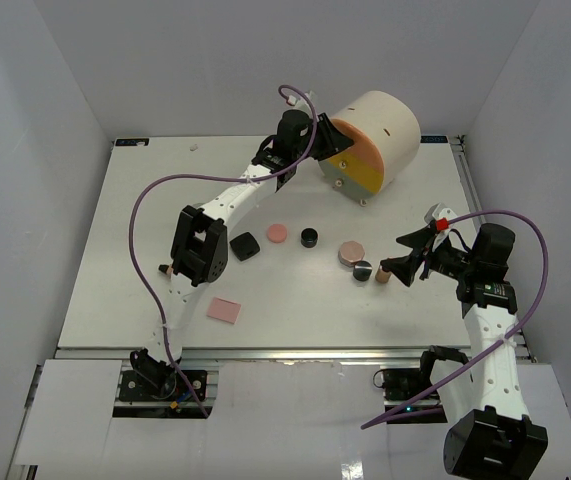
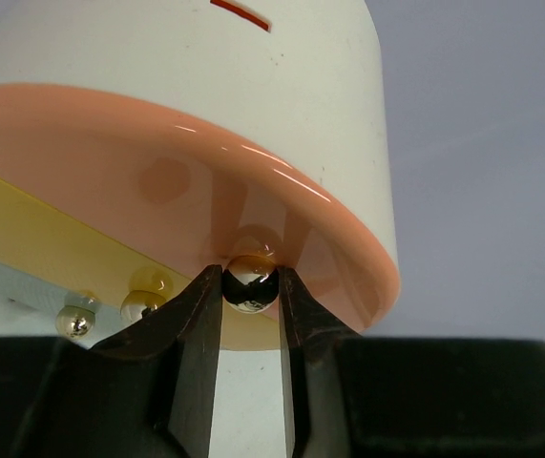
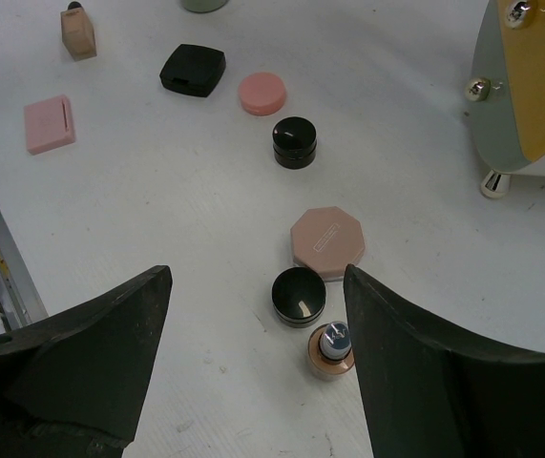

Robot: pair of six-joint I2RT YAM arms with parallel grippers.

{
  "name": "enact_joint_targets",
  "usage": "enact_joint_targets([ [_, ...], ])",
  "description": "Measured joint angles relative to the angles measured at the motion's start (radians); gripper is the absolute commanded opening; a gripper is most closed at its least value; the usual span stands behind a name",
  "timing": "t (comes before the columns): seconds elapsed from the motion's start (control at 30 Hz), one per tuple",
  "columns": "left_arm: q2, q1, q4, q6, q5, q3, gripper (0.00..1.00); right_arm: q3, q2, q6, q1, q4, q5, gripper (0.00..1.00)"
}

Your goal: Organize the makeup

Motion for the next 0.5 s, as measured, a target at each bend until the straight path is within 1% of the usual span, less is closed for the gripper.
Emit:
enact_joint_targets([
  [0.1, -0.003, 0.000, 0.005, -0.001, 0.004, -0.010, 0.14, 0.000, 0.000, 0.000, 0.000, 0.000, 0.000, 0.79],
  [0.17, -0.033, 0.000, 0.032, 0.002, 0.006, -0.069, 0.12, 0.000, 0.000, -0.001, 0.000, 0.000, 0.001, 0.79],
  [0.23, -0.091, 0.001, 0.071, 0.008, 0.007, -0.167, 0.11, 0.000, 0.000, -0.002, 0.000, 0.000, 0.001, 0.79],
  [0.37, -0.270, 0.002, 0.137, 0.024, 0.006, -0.440, 0.11, 0.000, 0.000, -0.007, 0.000, 0.000, 0.001, 0.79],
  [0.5, -0.389, 0.002, 0.157, 0.039, 0.008, -0.599, 0.12, 0.000, 0.000, -0.013, 0.000, 0.000, 0.001, 0.80],
])
